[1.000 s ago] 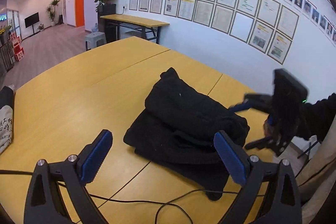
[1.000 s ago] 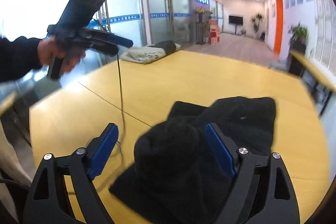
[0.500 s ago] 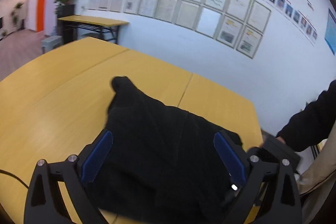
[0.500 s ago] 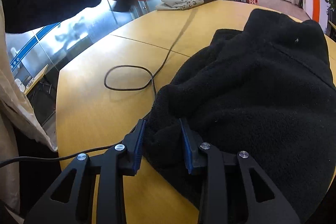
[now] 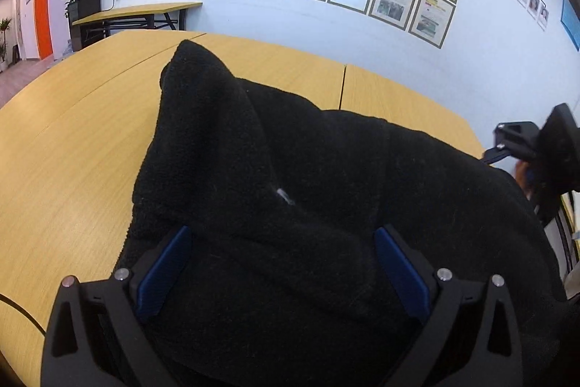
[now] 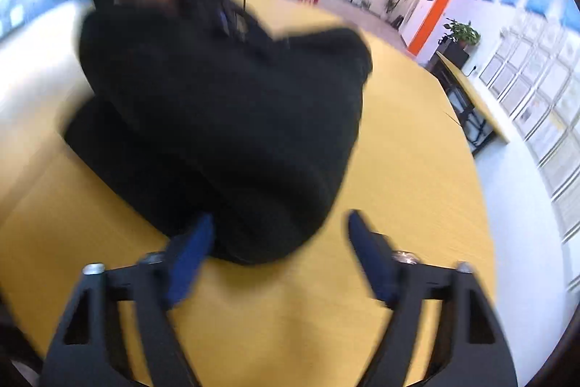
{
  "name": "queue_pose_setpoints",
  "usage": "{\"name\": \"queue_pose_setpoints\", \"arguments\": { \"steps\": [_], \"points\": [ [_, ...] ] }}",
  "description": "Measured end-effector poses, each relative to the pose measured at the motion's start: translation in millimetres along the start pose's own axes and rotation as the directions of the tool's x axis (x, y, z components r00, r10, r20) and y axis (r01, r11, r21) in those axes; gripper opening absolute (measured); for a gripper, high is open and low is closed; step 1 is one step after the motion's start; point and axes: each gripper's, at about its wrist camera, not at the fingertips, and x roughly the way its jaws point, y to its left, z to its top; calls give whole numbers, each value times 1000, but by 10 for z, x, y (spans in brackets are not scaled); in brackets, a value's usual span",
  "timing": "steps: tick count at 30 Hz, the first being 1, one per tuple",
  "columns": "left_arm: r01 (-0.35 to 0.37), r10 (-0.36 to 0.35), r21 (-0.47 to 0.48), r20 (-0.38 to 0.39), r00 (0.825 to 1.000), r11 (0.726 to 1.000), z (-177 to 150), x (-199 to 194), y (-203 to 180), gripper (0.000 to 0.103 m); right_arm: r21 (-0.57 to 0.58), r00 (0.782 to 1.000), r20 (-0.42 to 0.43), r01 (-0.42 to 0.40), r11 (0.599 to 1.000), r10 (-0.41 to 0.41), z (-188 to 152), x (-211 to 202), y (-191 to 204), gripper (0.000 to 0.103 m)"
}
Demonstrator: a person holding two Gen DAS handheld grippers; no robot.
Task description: Fold clothes
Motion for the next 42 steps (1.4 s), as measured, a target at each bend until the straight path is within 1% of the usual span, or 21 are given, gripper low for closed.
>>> {"name": "queue_pose_setpoints", "arguments": {
  "steps": [4, 6, 8, 10, 15, 17, 20, 23, 24, 25, 26, 28, 29, 30, 32, 34, 36, 38, 40, 41, 42],
  "points": [
    [-22, 22, 5, 21, 1000, 1000, -77, 15, 76, 103, 72, 998, 62, -6, 997, 1, 35, 130, -113, 58],
    [-36, 36, 5, 36, 999, 999, -119, 14, 110, 103, 228, 997, 70, -28, 973, 12, -50, 102, -288, 31],
    [-39, 38, 4, 47, 998, 999, -153, 26, 133, 103, 399, 999, 28, -39, 916, 31, -317, 118, -580, 35],
    [-42, 42, 5, 50, 998, 999, -158, 33, 125, 103, 466, 998, 2, -59, 883, 66, -428, 134, -694, 43],
    [-47, 47, 2, 44, 998, 999, -158, 29, 123, 103, 514, 990, -47, -91, 853, 133, -367, -7, -735, 44],
    [-49, 49, -7, 36, 998, 999, -150, 17, 121, 102, 519, 982, -34, -141, 843, 185, -385, -215, -772, 43],
    [-47, 47, -17, 22, 999, 999, -70, -180, 37, 101, 518, 961, 99, -270, 812, 257, -264, -629, -893, 43],
    [-38, 38, -24, 15, 999, 999, 15, -449, -79, 101, 488, 904, 294, -420, 765, 309, 278, -867, -1063, 54],
    [-22, 22, 11, 40, 999, 1000, 39, -624, -237, 101, 469, 887, 308, -457, 755, 346, 460, -785, -1060, 54],
    [-7, 4, 46, 64, 998, 999, 61, -797, -393, 101, 417, 864, 275, -503, 757, 422, 703, -583, -965, 54],
    [2, -8, 79, 74, 997, 997, 58, -907, -526, 101, 366, 860, 230, -511, 778, 456, 811, -435, -848, 50],
    [35, -47, 162, 73, 996, 986, 12, -1115, -877, 101, 309, 825, 112, -558, 770, 554, 827, -34, -554, 34],
    [49, -63, 205, 61, 996, 978, -35, -1184, -1052, 101, 347, 785, 55, -595, 725, 617, 710, 197, -420, 33],
    [61, -74, 244, 45, 996, 968, -96, -1211, -1209, 101, 381, 764, 45, -609, 696, 644, 592, 315, -344, 33],
    [90, -97, 310, 5, 995, 946, -246, -1220, -1487, 101, 456, 709, 91, -654, 604, 699, 358, 426, -290, 29],
    [98, -84, 334, -57, 995, 937, -455, -1066, -1618, 101, 533, 673, 126, -665, 523, 729, 214, 502, -342, 19],
    [74, -38, 355, -106, 994, 932, -684, -901, -1680, 101, 549, 658, 120, -668, 502, 744, 214, 506, -386, 11],
    [30, 7, 388, -93, 996, 921, -834, -860, -1717, 101, 553, 648, 101, -667, 499, 755, 276, 469, -443, 11],
    [6, 31, 408, -84, 996, 913, -935, -841, -1739, 101, 542, 650, 177, -691, 478, 740, 441, 287, -624, 25],
    [4, 33, 413, -81, 996, 911, -964, -841, -1742, 101, 532, 657, 210, -698, 479, 724, 522, 211, -699, 45],
    [0, 38, 419, -82, 996, 908, -1003, -828, -1742, 102, 511, 667, 246, -706, 491, 703, 656, 115, -784, 55]
  ]
}}
